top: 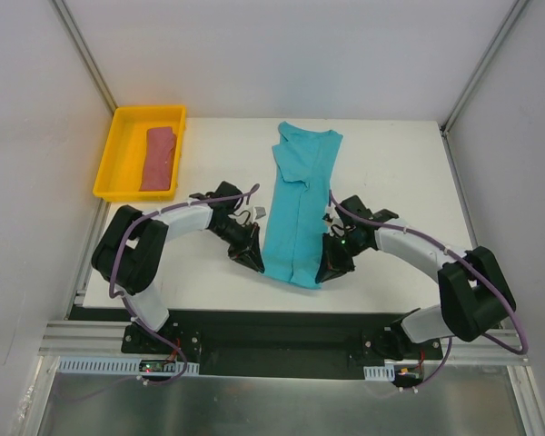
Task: Roll the t-shirts
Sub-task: Roll the T-shirt to the center of the board.
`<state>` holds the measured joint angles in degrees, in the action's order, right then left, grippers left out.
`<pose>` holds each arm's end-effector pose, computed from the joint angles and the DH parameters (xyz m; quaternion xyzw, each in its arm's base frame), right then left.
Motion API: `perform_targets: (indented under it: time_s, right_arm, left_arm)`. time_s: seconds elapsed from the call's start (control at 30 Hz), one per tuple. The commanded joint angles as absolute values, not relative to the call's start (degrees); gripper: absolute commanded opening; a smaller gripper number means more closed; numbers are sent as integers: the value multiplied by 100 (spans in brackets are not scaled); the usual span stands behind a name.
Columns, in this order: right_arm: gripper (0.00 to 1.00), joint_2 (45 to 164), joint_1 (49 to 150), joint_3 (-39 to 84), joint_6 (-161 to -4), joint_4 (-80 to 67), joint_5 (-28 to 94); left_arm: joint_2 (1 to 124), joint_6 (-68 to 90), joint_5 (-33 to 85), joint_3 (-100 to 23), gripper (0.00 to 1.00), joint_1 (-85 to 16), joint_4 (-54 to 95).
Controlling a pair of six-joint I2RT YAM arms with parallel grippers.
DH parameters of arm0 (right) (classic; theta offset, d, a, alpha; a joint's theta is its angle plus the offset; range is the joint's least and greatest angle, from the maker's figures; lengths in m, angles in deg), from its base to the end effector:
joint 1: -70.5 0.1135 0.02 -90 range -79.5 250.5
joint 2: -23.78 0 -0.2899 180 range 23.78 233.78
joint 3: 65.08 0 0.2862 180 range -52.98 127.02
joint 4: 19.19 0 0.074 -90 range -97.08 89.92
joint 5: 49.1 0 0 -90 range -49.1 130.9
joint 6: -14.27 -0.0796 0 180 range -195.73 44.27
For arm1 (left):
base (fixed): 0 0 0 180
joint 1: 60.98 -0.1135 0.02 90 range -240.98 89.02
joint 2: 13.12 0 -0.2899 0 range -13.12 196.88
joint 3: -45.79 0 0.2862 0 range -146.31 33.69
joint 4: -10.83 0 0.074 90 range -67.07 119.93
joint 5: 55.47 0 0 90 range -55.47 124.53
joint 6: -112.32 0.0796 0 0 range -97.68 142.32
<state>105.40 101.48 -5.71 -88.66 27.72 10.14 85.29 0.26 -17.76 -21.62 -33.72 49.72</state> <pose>0.2305 0.1859 0.1589 -0.1961 0.9290 0.3071 0.0642 0.2822 -0.2162 0.1377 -0.1170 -0.8795 0.4597 0.0386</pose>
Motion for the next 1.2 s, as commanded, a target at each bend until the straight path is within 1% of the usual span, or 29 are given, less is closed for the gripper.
perform_targets:
  time_s: [0.0,0.17,0.33,0.53,0.73,0.93,1.17]
  right_arm:
    - [1,10718,10135,-683,-9330,2667,707]
    - [1,10824,10170,-780,-9410,2614,592]
    - [1,10745,10135,-754,-9401,2561,548]
    - [1,10824,9810,-464,-9366,2491,583]
    - [1,11175,9485,45,-9507,2719,978]
    - [1,11536,9370,485,-9498,2755,1110]
    - [1,11659,9361,503,-9542,2746,1225]
  left_arm:
    - [8418,-167,-1961,-1905,4,-3426,4852]
    - [8584,-281,-2136,-1808,4,-3418,4675]
    - [8699,-246,-2163,-2027,5,-3418,4658]
    - [8954,-185,-2181,-2510,6,-3461,4640]
    - [9024,-194,-2005,-2862,4,-3655,4640]
    - [9296,-194,-2022,-3073,4,-3787,4649]
    - [9648,-211,-2040,-3372,6,-3848,4667]
